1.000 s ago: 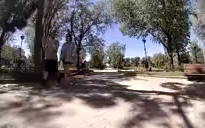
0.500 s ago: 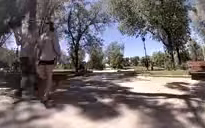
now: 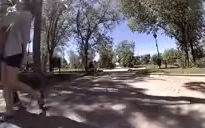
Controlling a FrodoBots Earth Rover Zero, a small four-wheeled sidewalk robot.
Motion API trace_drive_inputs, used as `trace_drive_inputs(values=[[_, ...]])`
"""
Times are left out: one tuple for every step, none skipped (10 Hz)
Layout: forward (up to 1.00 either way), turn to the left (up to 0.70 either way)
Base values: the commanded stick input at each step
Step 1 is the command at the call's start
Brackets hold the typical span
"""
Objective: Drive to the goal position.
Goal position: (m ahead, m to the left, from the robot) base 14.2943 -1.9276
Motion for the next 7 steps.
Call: trace_drive_inputs(values=[[0.70,0.01],[0.70,0.01],[0.70,0.01],[0.70,0.01],[0.70,0.01],[0.70,0.01],[0.70,0.01]])
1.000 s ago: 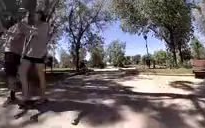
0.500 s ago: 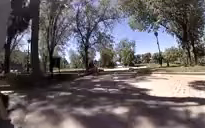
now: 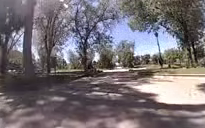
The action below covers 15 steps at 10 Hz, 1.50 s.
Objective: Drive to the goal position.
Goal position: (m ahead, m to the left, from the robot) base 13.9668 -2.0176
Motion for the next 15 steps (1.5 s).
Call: trace_drive_inputs(values=[[0.70,0.01],[0.70,0.01],[0.70,0.01],[0.70,0.01],[0.70,0.01],[0.70,0.08],[0.70,0.20],[0.70,0.33],[0.70,0.34],[0.70,0.25],[0.70,0.12],[0.70,0.01],[0.70,0.01],[0.70,0.01],[0.70,0.01]])
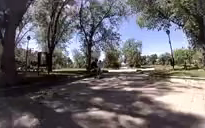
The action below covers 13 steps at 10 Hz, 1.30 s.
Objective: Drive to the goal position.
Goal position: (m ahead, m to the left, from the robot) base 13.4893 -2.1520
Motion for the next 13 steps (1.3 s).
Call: trace_drive_inputs(values=[[0.70,0.01],[0.70,0.00],[0.70,-0.16],[0.70,-0.32],[0.70,-0.34],[0.70,-0.34],[0.70,-0.34],[0.70,-0.34],[0.70,-0.34],[0.70,-0.34],[0.70,-0.28],[0.70,-0.13],[0.70,0.01]])
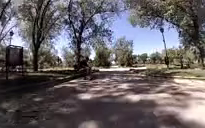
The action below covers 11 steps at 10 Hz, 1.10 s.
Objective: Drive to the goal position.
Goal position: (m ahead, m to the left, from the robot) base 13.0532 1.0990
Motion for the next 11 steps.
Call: trace_drive_inputs(values=[[0.70,0.01],[0.70,0.01],[0.70,0.01],[0.70,0.01],[0.70,0.01],[0.70,0.01],[0.70,0.01],[0.70,0.01],[0.70,0.01],[0.70,0.01],[0.70,0.01]])
